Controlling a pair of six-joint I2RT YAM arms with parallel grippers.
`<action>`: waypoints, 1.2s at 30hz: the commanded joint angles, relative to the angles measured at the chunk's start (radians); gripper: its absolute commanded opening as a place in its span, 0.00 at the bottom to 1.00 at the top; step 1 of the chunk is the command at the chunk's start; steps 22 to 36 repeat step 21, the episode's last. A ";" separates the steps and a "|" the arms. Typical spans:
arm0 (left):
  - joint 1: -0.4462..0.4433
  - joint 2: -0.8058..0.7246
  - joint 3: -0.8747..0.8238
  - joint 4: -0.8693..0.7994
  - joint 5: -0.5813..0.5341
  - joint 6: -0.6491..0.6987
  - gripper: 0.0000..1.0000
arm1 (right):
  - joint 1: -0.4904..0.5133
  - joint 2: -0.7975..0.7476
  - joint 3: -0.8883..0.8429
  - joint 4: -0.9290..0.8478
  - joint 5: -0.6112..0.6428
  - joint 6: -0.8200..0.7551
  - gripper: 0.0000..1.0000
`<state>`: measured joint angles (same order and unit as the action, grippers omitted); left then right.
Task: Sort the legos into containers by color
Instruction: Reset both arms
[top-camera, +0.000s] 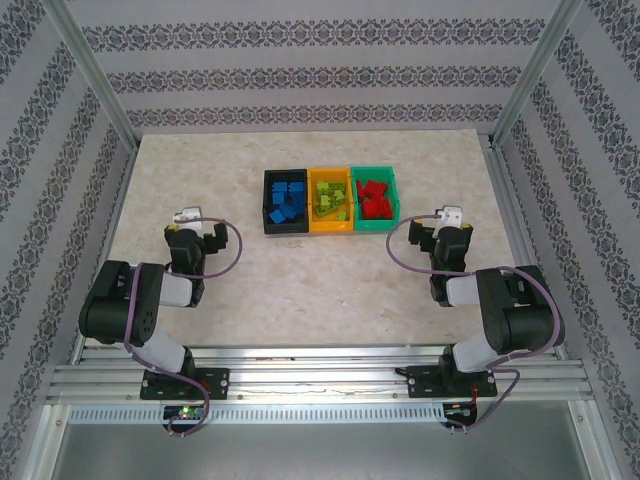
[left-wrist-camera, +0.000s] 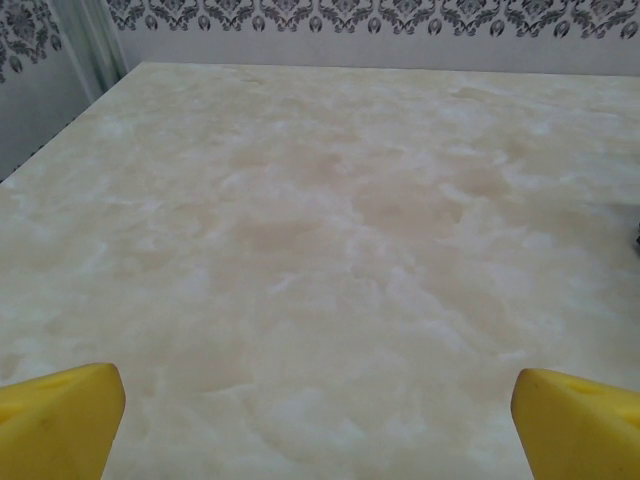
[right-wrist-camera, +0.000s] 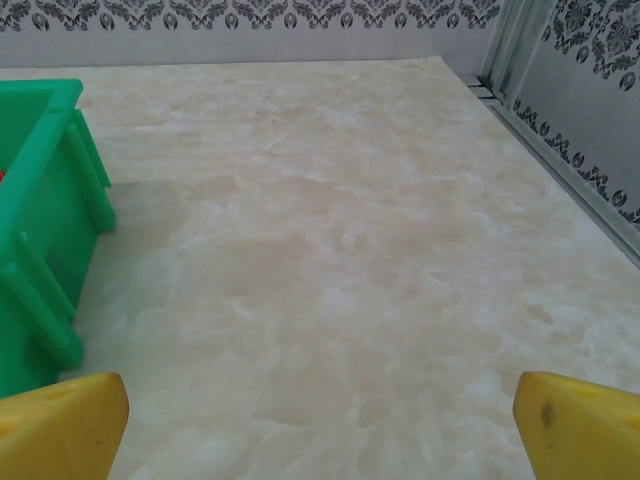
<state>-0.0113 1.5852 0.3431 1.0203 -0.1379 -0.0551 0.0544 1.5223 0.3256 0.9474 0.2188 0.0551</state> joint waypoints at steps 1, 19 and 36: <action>0.007 0.013 0.006 0.010 0.017 0.023 0.99 | -0.005 0.006 0.012 0.034 -0.013 -0.006 0.98; 0.007 0.006 0.008 -0.005 0.024 0.023 0.99 | -0.004 0.006 0.012 0.034 -0.012 -0.006 0.98; 0.007 0.005 0.005 0.000 0.029 0.026 0.99 | -0.004 0.007 0.012 0.036 -0.015 -0.008 0.98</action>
